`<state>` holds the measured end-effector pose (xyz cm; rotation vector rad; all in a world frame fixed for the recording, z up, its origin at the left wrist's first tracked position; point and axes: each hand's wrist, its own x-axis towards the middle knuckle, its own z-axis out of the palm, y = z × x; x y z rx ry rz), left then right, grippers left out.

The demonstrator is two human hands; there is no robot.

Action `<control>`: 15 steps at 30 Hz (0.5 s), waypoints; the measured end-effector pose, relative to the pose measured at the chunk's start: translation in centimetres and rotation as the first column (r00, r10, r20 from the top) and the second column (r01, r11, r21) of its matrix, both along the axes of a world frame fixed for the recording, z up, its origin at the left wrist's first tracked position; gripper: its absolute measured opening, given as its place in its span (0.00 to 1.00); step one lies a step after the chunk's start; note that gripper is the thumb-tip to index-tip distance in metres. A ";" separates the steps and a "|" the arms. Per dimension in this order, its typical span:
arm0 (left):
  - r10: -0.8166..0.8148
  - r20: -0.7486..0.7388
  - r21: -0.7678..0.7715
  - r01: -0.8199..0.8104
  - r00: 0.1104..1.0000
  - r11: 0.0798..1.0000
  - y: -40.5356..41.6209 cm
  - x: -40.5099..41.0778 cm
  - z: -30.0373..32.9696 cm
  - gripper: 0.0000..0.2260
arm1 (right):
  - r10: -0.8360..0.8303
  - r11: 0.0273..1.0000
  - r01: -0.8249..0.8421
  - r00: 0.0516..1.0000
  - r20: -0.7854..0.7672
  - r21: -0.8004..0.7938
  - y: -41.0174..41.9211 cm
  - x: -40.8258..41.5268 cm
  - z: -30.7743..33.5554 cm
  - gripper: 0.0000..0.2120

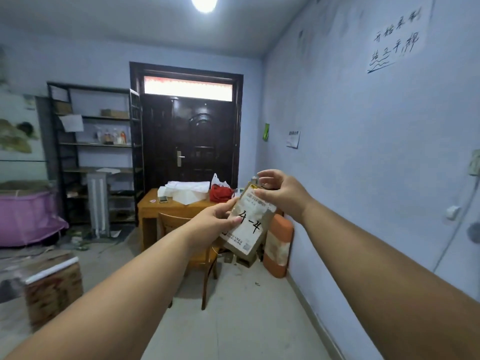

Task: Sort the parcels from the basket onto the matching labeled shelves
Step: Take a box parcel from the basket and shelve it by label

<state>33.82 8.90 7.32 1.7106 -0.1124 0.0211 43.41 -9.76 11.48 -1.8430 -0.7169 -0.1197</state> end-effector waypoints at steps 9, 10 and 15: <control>0.344 0.250 -0.250 -0.283 0.905 0.926 -0.3 1.2 6.1 0.23 | 0.125 0.968 -0.076 0.972 -0.198 0.239 5.6 -1.7 0.1 0.26; 0.343 0.267 -0.256 -0.276 0.901 0.926 -0.2 0.9 6.7 0.23 | 0.125 0.959 -0.075 0.977 -0.171 0.272 5.9 -1.9 0.7 0.25; 0.332 0.287 -0.208 -0.279 0.899 0.937 0.2 -0.2 7.8 0.24 | 0.066 0.958 -0.049 0.997 -0.048 0.281 6.5 -3.9 2.2 0.27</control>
